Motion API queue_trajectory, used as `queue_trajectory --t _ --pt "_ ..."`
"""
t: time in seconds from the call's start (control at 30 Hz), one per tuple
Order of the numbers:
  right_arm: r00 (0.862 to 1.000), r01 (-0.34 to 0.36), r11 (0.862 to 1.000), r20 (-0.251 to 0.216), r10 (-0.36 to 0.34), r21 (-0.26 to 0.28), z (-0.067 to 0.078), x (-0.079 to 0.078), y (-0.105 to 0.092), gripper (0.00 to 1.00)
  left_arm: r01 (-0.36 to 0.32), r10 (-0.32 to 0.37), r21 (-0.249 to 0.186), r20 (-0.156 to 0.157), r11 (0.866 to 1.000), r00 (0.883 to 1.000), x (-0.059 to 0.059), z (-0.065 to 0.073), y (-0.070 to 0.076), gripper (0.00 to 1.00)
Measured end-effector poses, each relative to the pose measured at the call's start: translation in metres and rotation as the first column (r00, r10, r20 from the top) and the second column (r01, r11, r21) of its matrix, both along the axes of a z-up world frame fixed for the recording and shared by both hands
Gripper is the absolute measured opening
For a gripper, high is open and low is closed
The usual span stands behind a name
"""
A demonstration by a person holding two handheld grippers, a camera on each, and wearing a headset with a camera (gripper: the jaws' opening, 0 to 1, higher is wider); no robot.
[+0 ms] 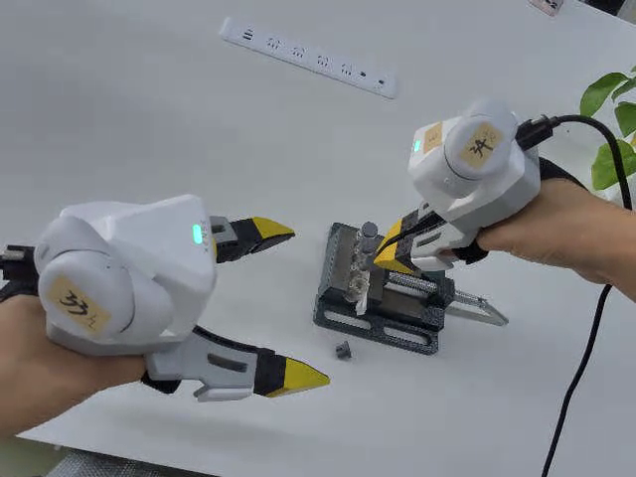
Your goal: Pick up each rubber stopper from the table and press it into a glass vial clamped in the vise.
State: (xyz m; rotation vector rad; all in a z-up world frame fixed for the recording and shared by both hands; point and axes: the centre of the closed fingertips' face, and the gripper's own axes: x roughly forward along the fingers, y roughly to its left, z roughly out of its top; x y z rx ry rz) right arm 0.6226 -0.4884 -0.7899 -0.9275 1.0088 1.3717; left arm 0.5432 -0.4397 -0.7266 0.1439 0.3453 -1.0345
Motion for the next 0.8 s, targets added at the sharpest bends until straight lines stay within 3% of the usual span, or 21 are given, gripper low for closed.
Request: queue_trajectory --t 0.8 --pt "1.0 -0.005 1.0 -0.006 0.005 -0.003 -0.0057 0.0019 0.005 0.0 -0.006 0.006 -0.007 -0.008 1.0 1.0 0.0006 -0.0021 0.0014 0.76"
